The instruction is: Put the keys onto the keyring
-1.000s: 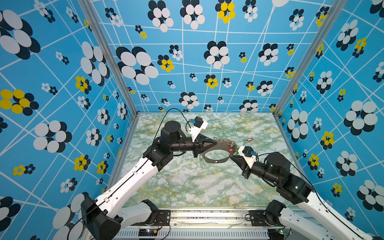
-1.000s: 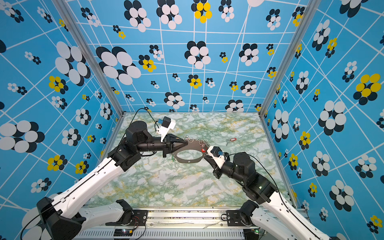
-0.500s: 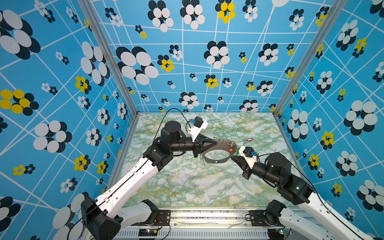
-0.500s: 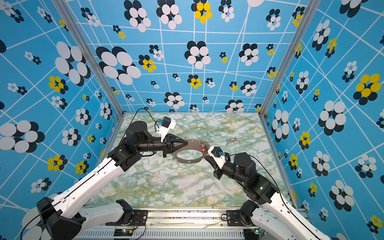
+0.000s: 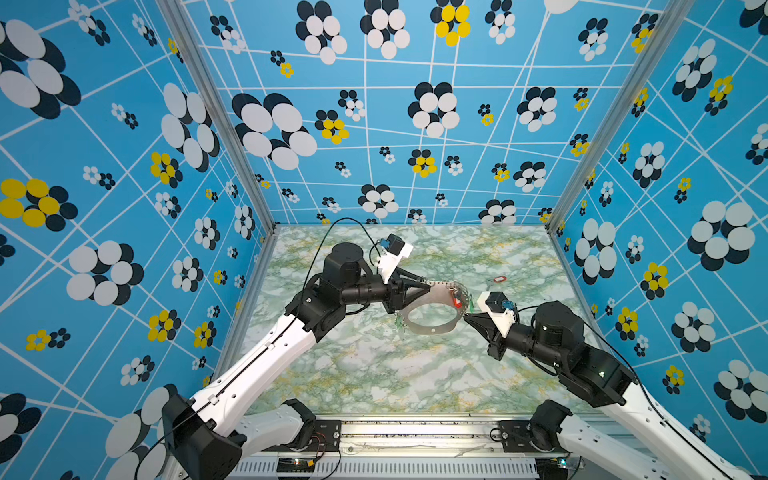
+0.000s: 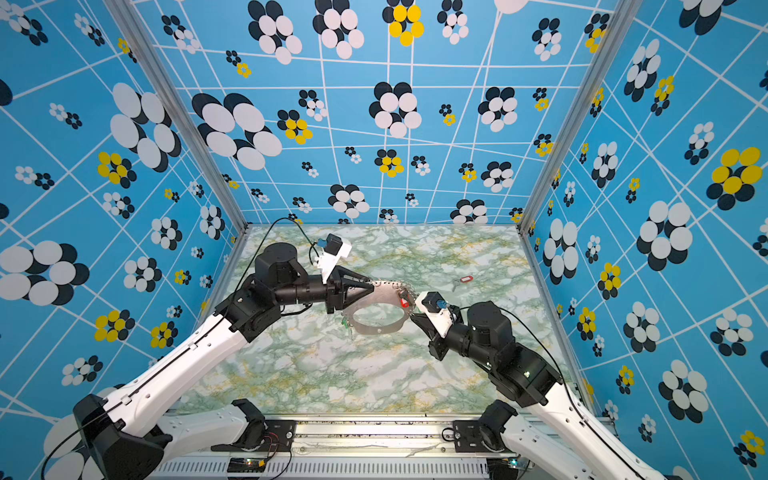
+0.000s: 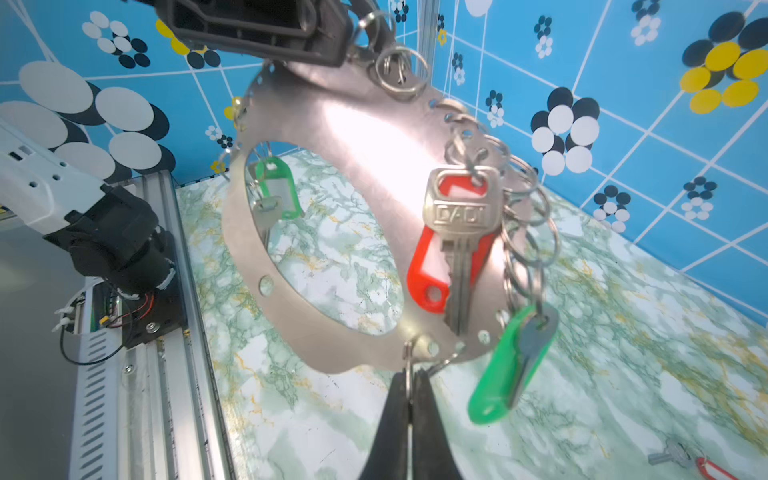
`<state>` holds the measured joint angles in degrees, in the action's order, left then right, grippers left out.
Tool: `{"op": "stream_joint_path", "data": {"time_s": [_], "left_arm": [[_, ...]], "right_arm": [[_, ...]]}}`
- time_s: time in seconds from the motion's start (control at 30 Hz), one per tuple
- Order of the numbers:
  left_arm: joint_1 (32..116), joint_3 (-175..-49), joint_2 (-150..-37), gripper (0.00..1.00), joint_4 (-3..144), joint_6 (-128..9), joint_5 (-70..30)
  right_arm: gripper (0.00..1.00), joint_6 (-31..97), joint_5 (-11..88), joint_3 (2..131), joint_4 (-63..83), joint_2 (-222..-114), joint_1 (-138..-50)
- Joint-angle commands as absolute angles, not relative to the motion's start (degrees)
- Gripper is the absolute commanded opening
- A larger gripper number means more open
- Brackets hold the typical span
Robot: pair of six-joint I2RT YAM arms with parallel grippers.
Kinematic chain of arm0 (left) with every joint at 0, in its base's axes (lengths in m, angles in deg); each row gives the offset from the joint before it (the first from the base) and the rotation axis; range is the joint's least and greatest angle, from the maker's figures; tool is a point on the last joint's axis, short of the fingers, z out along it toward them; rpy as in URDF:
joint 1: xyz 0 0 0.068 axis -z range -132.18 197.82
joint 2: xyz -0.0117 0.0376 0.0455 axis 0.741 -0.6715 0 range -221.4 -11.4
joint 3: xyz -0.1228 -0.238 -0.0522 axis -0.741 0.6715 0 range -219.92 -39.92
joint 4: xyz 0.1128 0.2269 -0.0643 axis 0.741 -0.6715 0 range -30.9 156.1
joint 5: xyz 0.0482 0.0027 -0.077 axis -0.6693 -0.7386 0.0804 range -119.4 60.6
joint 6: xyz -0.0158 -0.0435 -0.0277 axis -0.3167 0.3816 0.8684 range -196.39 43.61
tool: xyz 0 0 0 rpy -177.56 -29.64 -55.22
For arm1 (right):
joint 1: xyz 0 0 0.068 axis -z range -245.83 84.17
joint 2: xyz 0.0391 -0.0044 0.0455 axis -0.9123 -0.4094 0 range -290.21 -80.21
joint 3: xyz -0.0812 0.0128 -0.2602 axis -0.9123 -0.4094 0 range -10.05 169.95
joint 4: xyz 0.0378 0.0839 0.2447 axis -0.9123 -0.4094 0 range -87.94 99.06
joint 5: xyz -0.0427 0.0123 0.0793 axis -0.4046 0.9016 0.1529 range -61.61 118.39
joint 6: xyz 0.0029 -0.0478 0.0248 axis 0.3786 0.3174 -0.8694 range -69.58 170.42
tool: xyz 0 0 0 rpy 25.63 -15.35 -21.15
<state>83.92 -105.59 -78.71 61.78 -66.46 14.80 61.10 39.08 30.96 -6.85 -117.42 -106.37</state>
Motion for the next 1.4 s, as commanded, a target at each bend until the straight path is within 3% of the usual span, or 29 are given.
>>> {"op": "stream_joint_path", "data": {"time_s": [0.0,0.17,0.3,0.63,0.8,0.87,1.17,1.37], "left_arm": [[83.2,-106.9,-77.6,0.0,64.5,-65.7,14.5],[83.2,-106.7,-77.6,0.0,65.5,-64.4,15.1],[83.2,-107.0,-77.7,0.0,66.0,-63.6,16.1],[83.3,-107.2,-77.8,0.0,66.4,-62.1,17.4],[83.4,-107.3,-77.8,0.0,66.6,-61.7,17.7],[83.4,-107.4,-77.8,0.0,66.8,-61.5,17.7],[83.1,-107.1,-77.3,0.0,65.9,-62.2,15.4],[82.6,-106.8,-78.1,0.0,60.3,-62.7,10.1]], "right_arm": [[0.0,61.2,39.0,32.8,-8.4,-116.5,-106.7],[0.0,61.2,39.1,32.5,-8.1,-116.3,-106.7],[0.09,60.8,39.5,32.1,-6.6,-117.0,-106.6],[0.15,60.8,38.5,32.1,-3.8,-117.9,-106.7],[0.23,60.6,38.4,32.2,-3.2,-118.2,-106.7],[0.22,60.4,38.3,32.1,-2.9,-118.0,-106.7],[0.01,59.6,38.2,32.8,-6.0,-116.9,-106.7],[0.0,58.7,38.9,35.1,-11.8,-116.8,-106.7]]}}
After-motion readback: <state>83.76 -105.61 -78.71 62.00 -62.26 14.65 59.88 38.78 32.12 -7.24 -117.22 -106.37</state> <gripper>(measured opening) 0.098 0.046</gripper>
